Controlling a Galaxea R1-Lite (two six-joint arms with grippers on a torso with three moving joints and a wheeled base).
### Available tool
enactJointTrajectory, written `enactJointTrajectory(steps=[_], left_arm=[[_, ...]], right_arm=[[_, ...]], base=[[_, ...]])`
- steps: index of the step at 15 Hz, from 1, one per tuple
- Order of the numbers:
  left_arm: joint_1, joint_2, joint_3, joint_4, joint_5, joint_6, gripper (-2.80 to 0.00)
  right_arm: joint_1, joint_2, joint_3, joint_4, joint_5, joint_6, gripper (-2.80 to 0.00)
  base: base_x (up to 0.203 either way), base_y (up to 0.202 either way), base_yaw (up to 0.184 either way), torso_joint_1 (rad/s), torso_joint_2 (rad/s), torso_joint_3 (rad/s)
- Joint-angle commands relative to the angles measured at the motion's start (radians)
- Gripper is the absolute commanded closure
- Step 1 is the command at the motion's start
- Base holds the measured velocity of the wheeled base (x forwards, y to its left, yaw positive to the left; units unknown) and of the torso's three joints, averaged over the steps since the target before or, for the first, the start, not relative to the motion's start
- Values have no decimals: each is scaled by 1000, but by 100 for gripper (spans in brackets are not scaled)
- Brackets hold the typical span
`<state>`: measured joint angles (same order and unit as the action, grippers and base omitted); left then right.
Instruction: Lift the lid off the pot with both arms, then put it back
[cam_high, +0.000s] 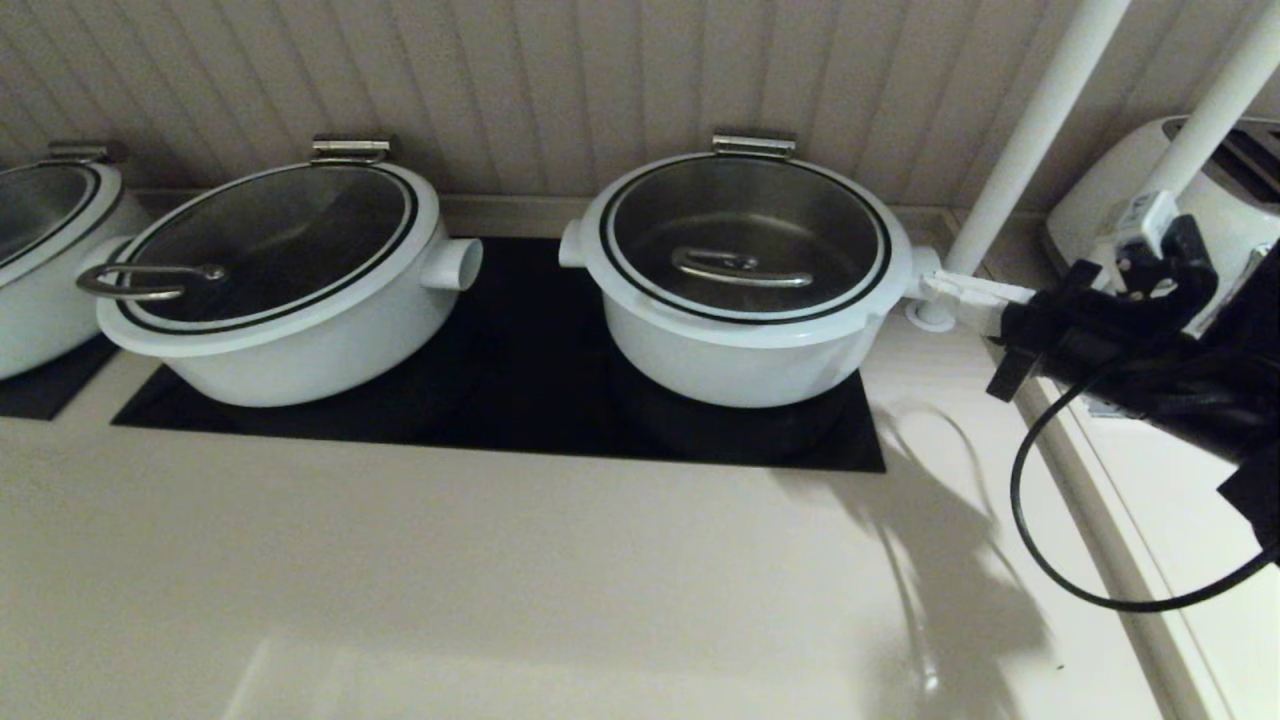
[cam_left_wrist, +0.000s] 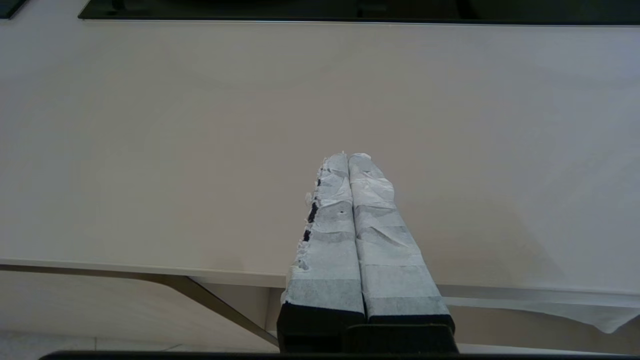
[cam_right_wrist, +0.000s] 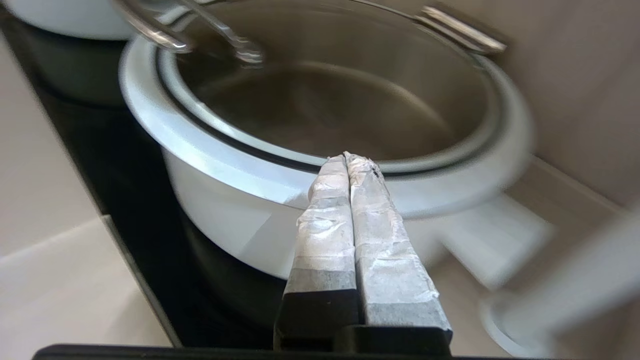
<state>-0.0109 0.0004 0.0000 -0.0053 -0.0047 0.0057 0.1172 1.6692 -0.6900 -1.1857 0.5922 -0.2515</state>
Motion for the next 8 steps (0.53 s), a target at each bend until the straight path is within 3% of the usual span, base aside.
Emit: enactJointTrajectory(steps=[1,5,8], left_arm=[[0,0,0,-1,0,0,0],[0,0,0,-1,0,0,0],[0,0,0,-1,0,0,0]], right_arm=[[-60,-47,25,-6,3,-2,0],[-185,-123,105,-4,3,1,0],[-234,-219,184,-6,-16,56,0]], base=[[0,0,0,0,0,0],[0,0,0,0,0,0],[0,0,0,0,0,0]])
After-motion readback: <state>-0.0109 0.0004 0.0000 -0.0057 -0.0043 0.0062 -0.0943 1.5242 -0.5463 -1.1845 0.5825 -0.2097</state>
